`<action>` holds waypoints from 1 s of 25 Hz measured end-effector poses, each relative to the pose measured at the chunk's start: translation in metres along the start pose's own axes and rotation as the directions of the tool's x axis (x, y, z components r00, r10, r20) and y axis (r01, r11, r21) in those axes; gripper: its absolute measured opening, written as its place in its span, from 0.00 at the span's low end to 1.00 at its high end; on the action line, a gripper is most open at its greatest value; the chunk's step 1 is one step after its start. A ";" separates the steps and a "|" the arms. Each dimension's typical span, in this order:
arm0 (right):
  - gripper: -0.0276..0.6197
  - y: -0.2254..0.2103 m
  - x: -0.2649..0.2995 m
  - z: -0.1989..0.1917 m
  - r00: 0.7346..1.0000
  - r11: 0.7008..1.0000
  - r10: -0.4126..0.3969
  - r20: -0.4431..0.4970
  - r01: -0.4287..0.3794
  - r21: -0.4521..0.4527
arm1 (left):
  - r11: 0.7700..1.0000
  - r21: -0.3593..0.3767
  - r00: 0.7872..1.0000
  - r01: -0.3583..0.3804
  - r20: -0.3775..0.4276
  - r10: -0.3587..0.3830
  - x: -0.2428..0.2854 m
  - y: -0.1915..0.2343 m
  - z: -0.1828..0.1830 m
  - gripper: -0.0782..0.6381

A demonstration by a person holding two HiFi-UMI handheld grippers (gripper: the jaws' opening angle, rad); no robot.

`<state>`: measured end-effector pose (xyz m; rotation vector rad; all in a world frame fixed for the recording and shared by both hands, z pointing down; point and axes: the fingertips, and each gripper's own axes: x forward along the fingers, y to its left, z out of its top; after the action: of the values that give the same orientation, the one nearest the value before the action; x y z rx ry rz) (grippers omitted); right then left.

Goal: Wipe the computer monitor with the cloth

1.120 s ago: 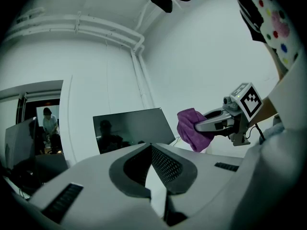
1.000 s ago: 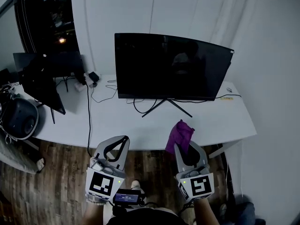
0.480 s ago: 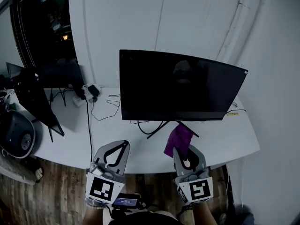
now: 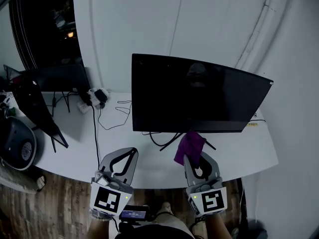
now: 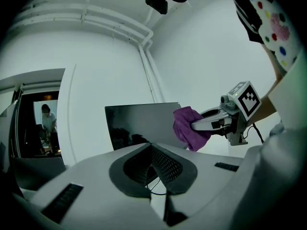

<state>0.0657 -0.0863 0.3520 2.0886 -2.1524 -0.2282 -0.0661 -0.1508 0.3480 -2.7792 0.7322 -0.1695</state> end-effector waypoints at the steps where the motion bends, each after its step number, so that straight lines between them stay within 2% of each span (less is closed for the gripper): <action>1: 0.18 0.000 0.004 0.001 1.000 1.000 0.007 0.005 -0.007 -0.002 | 1.000 -0.002 1.000 -0.005 0.000 0.005 0.001 0.002 0.000 0.12; 13: 0.18 -0.006 0.042 0.029 0.994 0.993 0.098 0.056 -0.094 -0.065 | 0.996 -0.005 0.996 -0.090 0.020 0.090 0.015 0.022 0.014 0.12; 16: 0.18 -0.003 0.054 0.043 0.983 0.989 0.138 0.120 -0.130 -0.071 | 0.994 -0.004 0.993 -0.114 0.029 0.114 0.017 0.029 0.020 0.12; 25: 0.18 0.008 0.093 0.083 0.953 0.968 0.234 0.193 -0.211 -0.133 | 0.985 -0.013 0.985 -0.173 -0.001 0.173 0.017 0.051 0.023 0.12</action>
<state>0.0380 -0.1774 0.2715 1.8140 -2.4080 -0.5486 -0.0716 -0.1970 0.3127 -2.7098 0.9731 -0.1312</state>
